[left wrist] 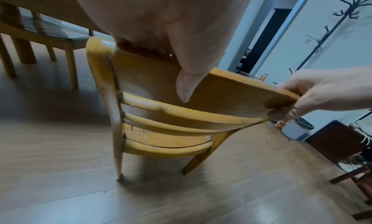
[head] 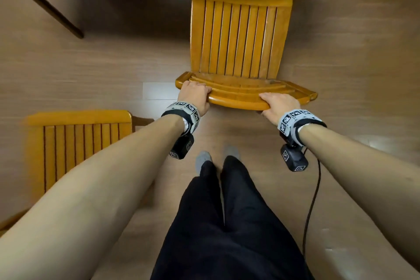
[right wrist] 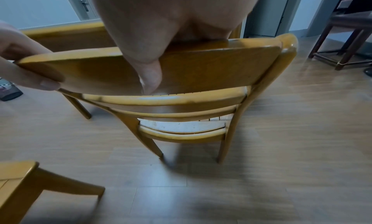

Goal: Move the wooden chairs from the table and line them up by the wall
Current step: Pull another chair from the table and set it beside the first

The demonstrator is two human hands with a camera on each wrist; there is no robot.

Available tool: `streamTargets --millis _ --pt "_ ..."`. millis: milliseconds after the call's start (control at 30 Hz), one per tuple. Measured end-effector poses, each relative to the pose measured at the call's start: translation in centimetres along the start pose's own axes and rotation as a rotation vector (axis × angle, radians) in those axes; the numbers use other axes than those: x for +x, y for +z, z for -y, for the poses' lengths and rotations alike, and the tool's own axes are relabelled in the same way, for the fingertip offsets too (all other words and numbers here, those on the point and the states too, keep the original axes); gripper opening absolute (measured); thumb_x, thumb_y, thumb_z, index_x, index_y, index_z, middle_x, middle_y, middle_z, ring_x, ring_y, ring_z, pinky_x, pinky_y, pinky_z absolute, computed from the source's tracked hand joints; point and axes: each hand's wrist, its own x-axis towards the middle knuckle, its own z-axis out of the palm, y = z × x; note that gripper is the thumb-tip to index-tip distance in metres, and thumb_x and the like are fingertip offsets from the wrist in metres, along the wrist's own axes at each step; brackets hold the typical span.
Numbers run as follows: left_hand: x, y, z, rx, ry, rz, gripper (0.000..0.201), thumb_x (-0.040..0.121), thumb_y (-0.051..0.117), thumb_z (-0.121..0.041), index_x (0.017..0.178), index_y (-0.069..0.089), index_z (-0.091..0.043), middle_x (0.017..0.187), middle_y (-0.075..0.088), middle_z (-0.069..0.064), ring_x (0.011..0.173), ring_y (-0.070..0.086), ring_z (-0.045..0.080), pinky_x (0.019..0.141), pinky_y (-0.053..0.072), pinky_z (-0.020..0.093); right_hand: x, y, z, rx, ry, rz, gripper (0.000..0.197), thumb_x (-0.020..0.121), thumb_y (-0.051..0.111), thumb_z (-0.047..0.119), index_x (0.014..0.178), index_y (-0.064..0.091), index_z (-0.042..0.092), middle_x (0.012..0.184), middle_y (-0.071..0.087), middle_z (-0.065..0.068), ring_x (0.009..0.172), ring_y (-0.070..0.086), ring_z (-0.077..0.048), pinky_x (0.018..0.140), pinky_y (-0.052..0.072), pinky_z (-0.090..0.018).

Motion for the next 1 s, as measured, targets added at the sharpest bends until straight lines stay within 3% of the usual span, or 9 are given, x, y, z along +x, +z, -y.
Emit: streamTargets --millis 167,400,600,833,1000 --pt "-6.1 2.1 -2.5 -0.002 -0.045 -0.002 0.048 0.085 0.06 -0.034 0.131 0.061 -0.023 0.132 0.063 0.005 0.123 0.052 0.03 0.106 0.033 0.041 -5.6 2.8 0.7 -0.016 -0.001 0.012 0.043 0.093 0.063 0.036 0.135 0.057 0.029 0.133 0.063 0.0 0.119 0.059 -0.029 0.092 0.05 -0.039" --pt "-16.1 6.5 -7.9 -0.012 -0.129 0.024 0.05 0.086 0.061 -0.032 0.136 0.058 -0.025 0.139 0.058 0.004 0.128 0.048 0.029 0.109 0.031 0.041 -13.8 8.8 0.2 -0.057 -0.064 0.049 0.03 0.09 0.063 0.038 0.118 0.06 0.029 0.118 0.068 -0.002 0.107 0.063 -0.031 0.084 0.054 -0.039" --pt "-25.8 11.8 -14.8 -0.055 -0.18 0.015 0.045 0.088 0.061 -0.028 0.133 0.059 -0.031 0.132 0.063 0.001 0.125 0.051 0.028 0.106 0.032 0.042 -22.3 15.4 -2.3 -0.102 -0.154 0.042 0.009 0.09 0.059 0.028 0.099 0.057 0.025 0.1 0.065 -0.002 0.096 0.063 -0.031 0.065 0.044 -0.034" --pt "-34.4 15.2 -21.3 -0.11 -0.215 0.025 0.041 0.089 0.061 -0.027 0.13 0.061 -0.032 0.125 0.066 -0.001 0.119 0.055 0.027 0.098 0.037 0.042 -30.8 19.0 -4.4 -0.134 -0.211 0.069 0.027 0.092 0.059 0.024 0.118 0.062 0.028 0.115 0.068 -0.002 0.105 0.063 -0.031 0.077 0.054 -0.038" --pt "-38.5 16.1 -23.4 -0.137 -0.225 0.055 0.032 0.09 0.061 -0.031 0.122 0.064 -0.034 0.117 0.069 -0.003 0.11 0.058 0.026 0.092 0.038 0.04 -34.5 20.1 -4.5 -0.168 -0.226 0.1 0.022 0.092 0.06 0.027 0.113 0.061 0.033 0.114 0.069 0.002 0.106 0.064 -0.028 0.075 0.053 -0.035"
